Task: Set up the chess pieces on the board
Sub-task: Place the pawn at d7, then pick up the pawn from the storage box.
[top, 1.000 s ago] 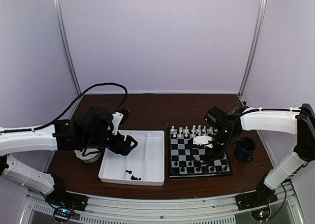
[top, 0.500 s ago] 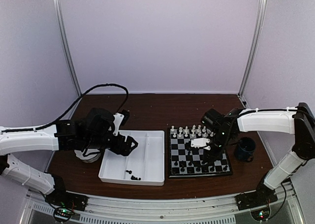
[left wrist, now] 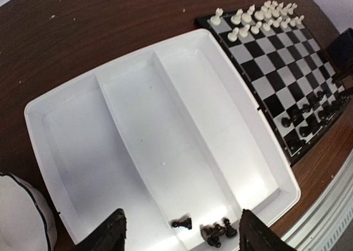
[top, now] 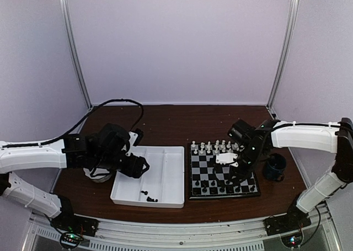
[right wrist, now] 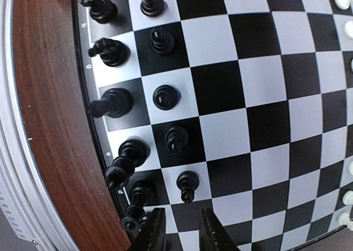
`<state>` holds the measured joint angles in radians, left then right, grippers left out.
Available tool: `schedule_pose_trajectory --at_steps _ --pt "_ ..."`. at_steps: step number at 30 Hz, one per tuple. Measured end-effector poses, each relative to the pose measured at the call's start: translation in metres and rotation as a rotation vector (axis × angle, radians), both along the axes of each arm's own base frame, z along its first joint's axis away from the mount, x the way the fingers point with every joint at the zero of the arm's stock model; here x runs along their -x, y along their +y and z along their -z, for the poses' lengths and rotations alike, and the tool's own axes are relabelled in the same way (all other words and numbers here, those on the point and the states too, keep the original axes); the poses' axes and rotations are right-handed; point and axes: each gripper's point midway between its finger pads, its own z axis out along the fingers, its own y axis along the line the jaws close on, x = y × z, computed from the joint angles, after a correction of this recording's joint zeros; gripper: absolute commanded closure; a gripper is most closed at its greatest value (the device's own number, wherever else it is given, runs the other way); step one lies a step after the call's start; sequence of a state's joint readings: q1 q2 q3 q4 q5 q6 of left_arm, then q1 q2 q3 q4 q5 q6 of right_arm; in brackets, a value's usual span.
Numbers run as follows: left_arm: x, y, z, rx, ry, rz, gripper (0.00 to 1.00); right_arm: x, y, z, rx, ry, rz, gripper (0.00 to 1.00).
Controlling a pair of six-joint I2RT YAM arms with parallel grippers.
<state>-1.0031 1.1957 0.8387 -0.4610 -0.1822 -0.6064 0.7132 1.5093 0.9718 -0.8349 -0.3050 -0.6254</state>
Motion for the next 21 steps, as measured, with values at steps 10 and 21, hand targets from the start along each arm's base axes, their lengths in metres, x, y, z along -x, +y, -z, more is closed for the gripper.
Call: schedule_pose_trajectory --at_steps 10,21 --pt "0.037 0.014 0.053 -0.196 0.318 -0.035 0.5 -0.003 -0.004 -0.05 -0.104 -0.162 0.014 0.7" --pt "0.055 -0.021 0.085 -0.202 0.489 -0.167 0.43 -0.004 -0.008 -0.046 -0.098 -0.171 0.022 0.69"
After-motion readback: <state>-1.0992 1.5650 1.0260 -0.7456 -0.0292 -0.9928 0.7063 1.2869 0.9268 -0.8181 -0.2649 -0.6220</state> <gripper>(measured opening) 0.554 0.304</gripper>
